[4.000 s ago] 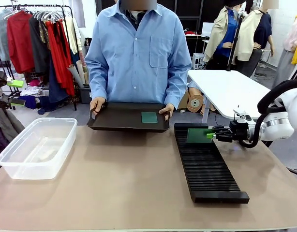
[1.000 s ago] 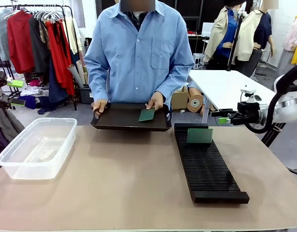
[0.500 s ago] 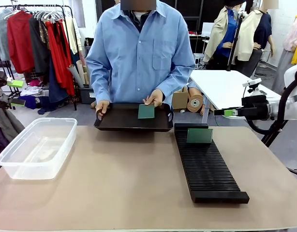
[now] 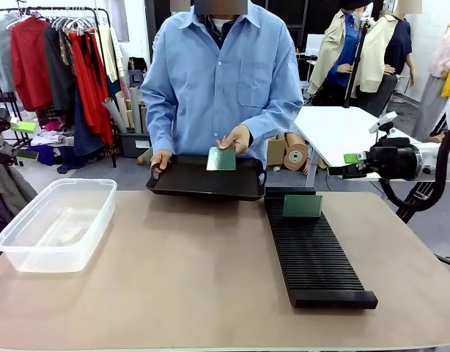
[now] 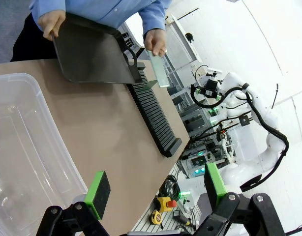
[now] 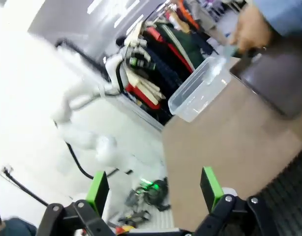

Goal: Sort PCBs into racks and boxes based on the side picked up.
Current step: Pick up the Blank PCB handed by the Human.

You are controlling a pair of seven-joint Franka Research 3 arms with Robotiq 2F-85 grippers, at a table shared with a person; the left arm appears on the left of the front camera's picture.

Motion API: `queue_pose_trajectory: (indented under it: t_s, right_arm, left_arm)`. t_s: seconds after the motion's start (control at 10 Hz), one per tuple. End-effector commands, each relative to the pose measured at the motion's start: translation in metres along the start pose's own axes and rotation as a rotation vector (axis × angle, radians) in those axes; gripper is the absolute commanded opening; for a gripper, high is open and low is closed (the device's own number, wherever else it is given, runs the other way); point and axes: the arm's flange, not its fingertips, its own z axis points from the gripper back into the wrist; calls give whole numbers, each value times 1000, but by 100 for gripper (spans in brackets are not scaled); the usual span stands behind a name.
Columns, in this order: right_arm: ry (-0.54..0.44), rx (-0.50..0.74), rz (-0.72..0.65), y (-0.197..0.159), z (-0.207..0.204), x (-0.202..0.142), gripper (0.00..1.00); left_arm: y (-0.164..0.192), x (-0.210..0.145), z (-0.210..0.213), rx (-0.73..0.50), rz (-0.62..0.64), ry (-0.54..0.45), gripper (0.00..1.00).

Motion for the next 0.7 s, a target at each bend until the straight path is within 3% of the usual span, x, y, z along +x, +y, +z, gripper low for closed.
queue_pose_trajectory:
  t_s: [0.0, 0.6]
  right_arm:
    - [-64, -40, -170, 22, -7, 5, 100]
    - [14, -87, -406, 34, -5, 7, 100]
  left_arm:
    - [-2, -1, 1, -7, -4, -2, 100]
    - [-2, -1, 1, -7, -4, -2, 100]
